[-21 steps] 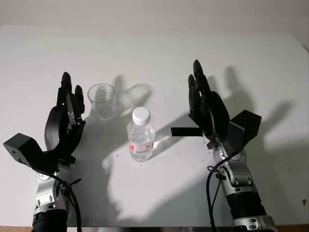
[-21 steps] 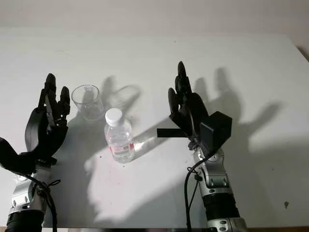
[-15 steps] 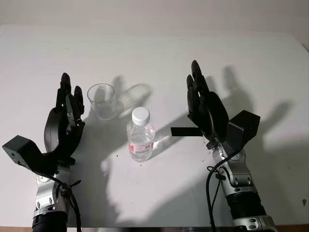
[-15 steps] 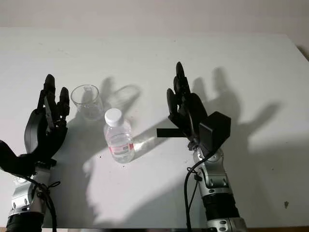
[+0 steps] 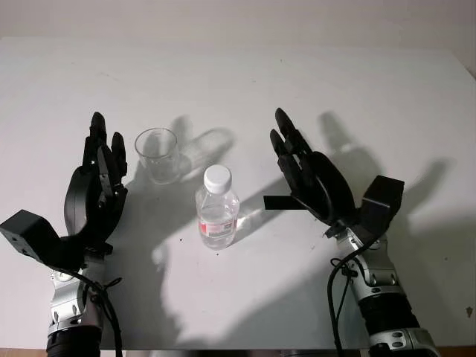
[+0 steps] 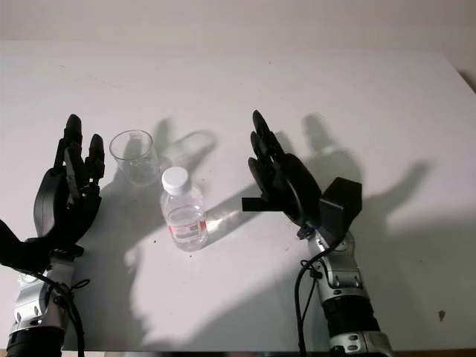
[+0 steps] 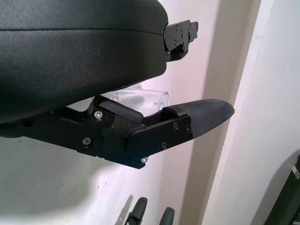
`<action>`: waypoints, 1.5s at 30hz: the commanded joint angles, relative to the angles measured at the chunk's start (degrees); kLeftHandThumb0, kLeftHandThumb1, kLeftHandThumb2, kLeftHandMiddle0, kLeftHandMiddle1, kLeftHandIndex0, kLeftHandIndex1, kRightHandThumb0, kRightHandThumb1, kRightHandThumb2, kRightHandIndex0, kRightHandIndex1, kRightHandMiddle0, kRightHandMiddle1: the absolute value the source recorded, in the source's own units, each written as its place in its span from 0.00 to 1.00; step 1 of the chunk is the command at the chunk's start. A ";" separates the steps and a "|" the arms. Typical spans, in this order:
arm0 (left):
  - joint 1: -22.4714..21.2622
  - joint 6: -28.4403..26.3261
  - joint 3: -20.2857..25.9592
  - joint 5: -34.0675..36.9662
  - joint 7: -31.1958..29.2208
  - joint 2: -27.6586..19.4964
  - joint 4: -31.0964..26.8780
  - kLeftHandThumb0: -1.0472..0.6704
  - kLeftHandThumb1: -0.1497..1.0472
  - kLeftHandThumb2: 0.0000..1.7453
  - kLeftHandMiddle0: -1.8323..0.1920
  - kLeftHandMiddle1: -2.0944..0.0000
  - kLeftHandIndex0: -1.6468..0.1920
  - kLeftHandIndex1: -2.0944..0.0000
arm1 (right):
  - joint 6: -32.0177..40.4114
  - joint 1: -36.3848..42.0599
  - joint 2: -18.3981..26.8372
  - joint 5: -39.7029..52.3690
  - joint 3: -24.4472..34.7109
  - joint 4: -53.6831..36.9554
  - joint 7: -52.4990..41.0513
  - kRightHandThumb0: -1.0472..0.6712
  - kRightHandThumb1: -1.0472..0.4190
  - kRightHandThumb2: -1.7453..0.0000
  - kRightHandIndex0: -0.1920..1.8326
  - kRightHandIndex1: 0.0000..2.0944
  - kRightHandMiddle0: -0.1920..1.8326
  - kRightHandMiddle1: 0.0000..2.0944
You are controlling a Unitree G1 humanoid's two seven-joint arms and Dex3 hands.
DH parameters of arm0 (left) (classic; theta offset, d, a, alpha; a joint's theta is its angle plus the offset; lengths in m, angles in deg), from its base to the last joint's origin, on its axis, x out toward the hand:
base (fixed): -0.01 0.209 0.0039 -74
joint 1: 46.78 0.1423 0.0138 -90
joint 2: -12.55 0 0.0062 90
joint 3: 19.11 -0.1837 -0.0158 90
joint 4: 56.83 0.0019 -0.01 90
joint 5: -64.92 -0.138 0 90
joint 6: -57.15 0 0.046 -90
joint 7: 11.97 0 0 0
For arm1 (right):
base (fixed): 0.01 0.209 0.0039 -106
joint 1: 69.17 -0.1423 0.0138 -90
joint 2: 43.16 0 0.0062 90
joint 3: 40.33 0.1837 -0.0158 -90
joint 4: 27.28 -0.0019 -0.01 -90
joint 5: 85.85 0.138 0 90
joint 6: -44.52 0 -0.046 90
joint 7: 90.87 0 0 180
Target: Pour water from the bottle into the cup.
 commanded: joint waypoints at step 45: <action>-2.04 1.12 -0.39 -1.07 1.46 0.00 1.09 0.17 1.00 0.38 1.00 1.00 1.00 1.00 | -9.66 -3.35 -4.11 -6.45 -14.36 4.39 -11.78 0.11 0.11 0.97 0.13 0.25 0.14 0.23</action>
